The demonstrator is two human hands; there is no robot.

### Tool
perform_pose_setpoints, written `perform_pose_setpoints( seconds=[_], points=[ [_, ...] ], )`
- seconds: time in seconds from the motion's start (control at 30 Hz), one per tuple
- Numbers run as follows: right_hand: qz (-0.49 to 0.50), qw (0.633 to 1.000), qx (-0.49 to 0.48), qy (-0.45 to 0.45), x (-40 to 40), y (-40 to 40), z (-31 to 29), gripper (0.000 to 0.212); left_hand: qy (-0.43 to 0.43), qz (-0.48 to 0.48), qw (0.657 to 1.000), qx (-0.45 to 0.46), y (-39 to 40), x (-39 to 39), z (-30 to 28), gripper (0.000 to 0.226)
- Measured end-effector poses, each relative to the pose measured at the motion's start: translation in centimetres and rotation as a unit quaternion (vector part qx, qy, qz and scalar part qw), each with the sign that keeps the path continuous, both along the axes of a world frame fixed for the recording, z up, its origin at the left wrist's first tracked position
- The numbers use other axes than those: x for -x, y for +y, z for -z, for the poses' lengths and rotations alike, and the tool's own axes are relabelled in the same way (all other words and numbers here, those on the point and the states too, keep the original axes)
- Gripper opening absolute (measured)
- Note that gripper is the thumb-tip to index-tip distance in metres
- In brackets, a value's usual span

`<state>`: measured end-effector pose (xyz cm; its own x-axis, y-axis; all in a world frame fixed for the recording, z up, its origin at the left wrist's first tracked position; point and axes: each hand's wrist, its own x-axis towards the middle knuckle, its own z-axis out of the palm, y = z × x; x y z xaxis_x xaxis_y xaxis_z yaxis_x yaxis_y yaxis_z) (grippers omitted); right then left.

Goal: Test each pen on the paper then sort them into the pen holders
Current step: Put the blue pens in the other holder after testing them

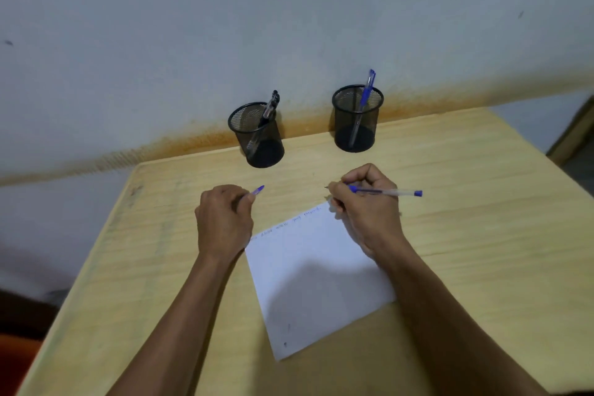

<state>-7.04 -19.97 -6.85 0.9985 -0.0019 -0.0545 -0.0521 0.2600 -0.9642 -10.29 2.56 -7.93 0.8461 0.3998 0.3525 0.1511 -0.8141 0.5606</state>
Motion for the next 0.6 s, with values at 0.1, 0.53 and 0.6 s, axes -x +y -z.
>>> perform_pose_setpoints(
  seconds=[0.1,0.53,0.6],
  points=[
    [-0.015,0.999,0.029,-0.023,1.0,0.0,-1.1,0.019,-0.012,-0.021,0.997,0.075,-0.6,0.5,-1.4,0.016],
    [-0.070,0.978,0.073,-0.185,9.8,-1.1,-9.7,0.012,-0.132,0.170,0.957,0.196,-5.1,10.5,-8.2,0.015],
    [-0.063,0.976,0.085,-0.189,10.4,-1.7,-10.0,0.013,-0.133,0.181,0.953,0.203,-5.4,11.4,-8.4,0.016]
  ],
)
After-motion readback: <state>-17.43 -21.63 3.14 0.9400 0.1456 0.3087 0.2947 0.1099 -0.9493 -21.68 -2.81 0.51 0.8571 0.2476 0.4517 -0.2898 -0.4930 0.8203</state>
